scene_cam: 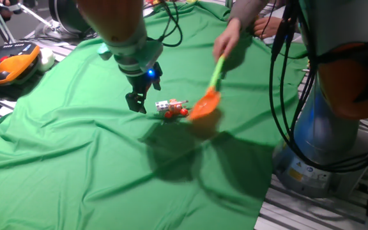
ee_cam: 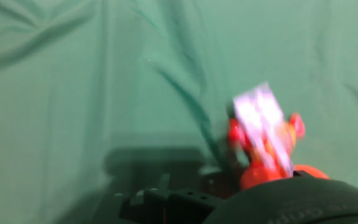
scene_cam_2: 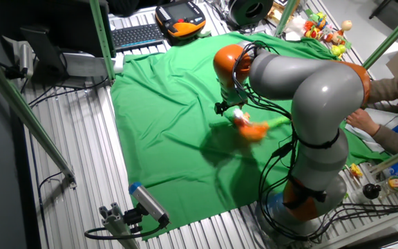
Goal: Grasp the moving object
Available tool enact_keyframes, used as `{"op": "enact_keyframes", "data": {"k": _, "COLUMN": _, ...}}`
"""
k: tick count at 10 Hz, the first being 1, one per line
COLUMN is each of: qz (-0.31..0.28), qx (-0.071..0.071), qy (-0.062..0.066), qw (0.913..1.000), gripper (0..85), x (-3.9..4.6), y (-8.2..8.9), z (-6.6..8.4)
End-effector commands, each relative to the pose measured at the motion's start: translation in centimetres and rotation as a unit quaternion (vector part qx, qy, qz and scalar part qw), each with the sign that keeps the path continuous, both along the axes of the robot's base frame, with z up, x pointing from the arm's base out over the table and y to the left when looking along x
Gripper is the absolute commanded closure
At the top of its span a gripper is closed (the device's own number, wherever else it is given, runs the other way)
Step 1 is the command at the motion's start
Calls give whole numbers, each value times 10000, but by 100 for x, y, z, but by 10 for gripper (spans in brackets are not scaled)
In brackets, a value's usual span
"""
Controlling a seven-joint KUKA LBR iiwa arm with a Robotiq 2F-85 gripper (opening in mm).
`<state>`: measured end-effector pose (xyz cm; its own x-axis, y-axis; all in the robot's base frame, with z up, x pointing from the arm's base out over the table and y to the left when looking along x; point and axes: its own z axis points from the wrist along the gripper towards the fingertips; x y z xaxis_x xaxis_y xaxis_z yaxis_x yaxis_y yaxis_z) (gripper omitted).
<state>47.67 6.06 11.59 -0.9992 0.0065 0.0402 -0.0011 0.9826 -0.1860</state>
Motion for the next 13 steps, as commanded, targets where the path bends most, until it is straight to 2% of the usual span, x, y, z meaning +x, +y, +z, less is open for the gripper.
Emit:
{"op": "enact_keyframes", "data": {"k": 1, "qz": 28, "qx": 15, "qy": -50, "qw": 10000, "gripper": 0, "x": 16, "y": -42, "z": -42}}
{"op": "enact_keyframes", "data": {"k": 2, "qz": 107, "qx": -14, "qy": -137, "qw": 9998, "gripper": 0, "x": 52, "y": -132, "z": -124}}
{"op": "enact_keyframes", "data": {"k": 4, "qz": 185, "qx": 95, "qy": -186, "qw": 9996, "gripper": 0, "x": 122, "y": -305, "z": -302}}
{"op": "enact_keyframes", "data": {"k": 6, "qz": 158, "qx": 192, "qy": -316, "qw": 9992, "gripper": 0, "x": 165, "y": -321, "z": -534}}
{"op": "enact_keyframes", "data": {"k": 8, "qz": 208, "qx": 183, "qy": -517, "qw": 9983, "gripper": 0, "x": 155, "y": -317, "z": -766}}
{"op": "enact_keyframes", "data": {"k": 9, "qz": 230, "qx": 358, "qy": -516, "qw": 9978, "gripper": 0, "x": 149, "y": -366, "z": -844}}
{"op": "enact_keyframes", "data": {"k": 10, "qz": 289, "qx": 364, "qy": -553, "qw": 9974, "gripper": 170, "x": 140, "y": -390, "z": -898}}
{"op": "enact_keyframes", "data": {"k": 12, "qz": 419, "qx": 392, "qy": -550, "qw": 9968, "gripper": 170, "x": 131, "y": -447, "z": -952}}
{"op": "enact_keyframes", "data": {"k": 13, "qz": 488, "qx": 390, "qy": -547, "qw": 9965, "gripper": 510, "x": 132, "y": -448, "z": -950}}
